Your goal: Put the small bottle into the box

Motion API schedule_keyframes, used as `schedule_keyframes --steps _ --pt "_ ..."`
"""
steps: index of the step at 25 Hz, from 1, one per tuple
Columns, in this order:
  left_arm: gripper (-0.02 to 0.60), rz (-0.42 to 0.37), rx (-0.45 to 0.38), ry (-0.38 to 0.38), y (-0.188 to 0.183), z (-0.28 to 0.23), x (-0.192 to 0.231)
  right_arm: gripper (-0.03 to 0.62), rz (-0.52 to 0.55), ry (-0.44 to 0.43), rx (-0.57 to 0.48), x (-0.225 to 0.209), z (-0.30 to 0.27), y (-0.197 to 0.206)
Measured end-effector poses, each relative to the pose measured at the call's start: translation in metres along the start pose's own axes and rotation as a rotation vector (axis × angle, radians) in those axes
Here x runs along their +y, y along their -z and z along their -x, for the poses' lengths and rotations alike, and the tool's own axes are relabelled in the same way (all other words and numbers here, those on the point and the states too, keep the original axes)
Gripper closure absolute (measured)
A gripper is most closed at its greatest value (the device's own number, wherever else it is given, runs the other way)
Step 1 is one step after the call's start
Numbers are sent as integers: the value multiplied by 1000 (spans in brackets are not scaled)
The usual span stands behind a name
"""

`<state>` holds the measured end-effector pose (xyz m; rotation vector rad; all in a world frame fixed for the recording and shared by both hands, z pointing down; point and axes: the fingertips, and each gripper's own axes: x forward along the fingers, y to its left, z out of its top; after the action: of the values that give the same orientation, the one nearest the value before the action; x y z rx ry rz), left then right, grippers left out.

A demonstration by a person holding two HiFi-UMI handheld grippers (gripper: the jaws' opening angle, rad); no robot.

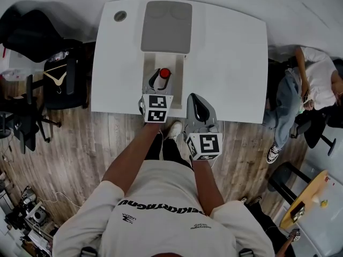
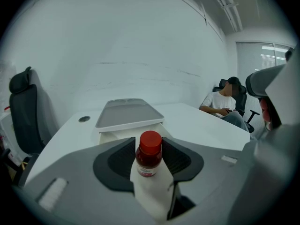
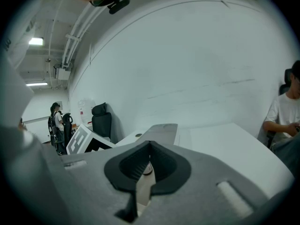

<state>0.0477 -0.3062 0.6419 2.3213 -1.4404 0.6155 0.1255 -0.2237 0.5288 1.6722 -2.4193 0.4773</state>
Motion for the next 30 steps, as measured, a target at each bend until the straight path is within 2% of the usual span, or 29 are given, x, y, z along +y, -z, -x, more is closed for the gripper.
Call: schedule_keyframes --steps 18,30 --pt "413 -5 -38 2 -14 19 -2 594 17 7 -14 9 11 -6" --pt "468 -9 -98 -6 -31 42 -6 594 28 3 -34 15 22 -14"
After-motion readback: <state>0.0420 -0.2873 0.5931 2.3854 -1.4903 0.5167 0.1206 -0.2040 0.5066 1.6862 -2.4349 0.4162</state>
